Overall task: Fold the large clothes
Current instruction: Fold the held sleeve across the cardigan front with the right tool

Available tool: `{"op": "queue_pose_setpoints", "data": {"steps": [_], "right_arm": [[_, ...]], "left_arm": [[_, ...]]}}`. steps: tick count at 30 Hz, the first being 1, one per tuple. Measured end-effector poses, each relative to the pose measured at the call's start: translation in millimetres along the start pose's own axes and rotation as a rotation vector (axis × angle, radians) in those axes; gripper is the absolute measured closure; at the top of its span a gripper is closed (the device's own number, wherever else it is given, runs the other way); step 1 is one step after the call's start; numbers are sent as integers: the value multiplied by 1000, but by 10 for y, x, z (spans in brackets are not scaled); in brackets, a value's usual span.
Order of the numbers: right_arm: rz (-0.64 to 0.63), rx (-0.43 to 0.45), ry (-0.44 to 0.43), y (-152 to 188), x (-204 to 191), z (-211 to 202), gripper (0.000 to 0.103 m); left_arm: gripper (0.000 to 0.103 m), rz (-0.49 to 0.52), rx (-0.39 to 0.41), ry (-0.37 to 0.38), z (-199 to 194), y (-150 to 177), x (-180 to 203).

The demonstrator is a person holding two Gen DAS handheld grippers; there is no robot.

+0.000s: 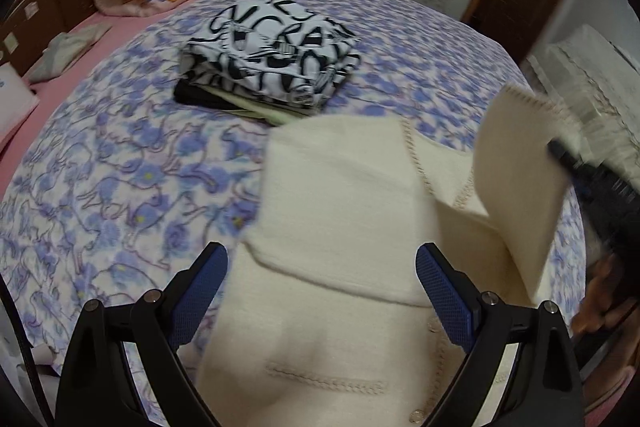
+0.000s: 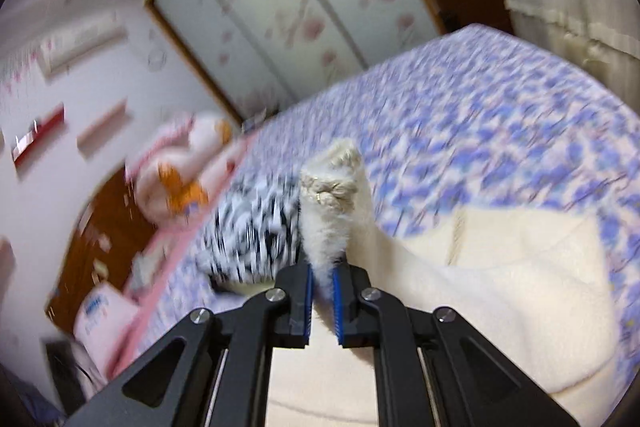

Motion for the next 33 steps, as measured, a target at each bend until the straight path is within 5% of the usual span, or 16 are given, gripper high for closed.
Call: {"op": "queue_pose_setpoints", "data": {"steps": [7,15,18,22,28,33], "right_arm": [[48,-295,32,1034,5,895,95],[-4,-503,109,1615,147,1198,90],[-1,-538,56,1630,200,1230,82],[18,-565,-31,1642,123,1122,35],[-77,-544,8,1700,76,673,35],[-99,-513,104,1754,316,168,35]], "left_arm": [[9,-13,-43,-38,255,38,-283],[9,33,-127,12,624,60,-137],[9,58,-189,70,804,58,19],[9,77,-275,154,963,100,239],[9,58,-369,260,1147,306,566],[9,36,-404,231,1363,466,776]]}}
Point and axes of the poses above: each gripper's, at about its wrist camera, not at the fingertips, and z roughly the way its jaws point, x to its right, y to its underside, the point moved 5 cm from there along z, roughly the way its jaws point, and after that the axes turned 14 degrees about -y, right-handed, at the moved point
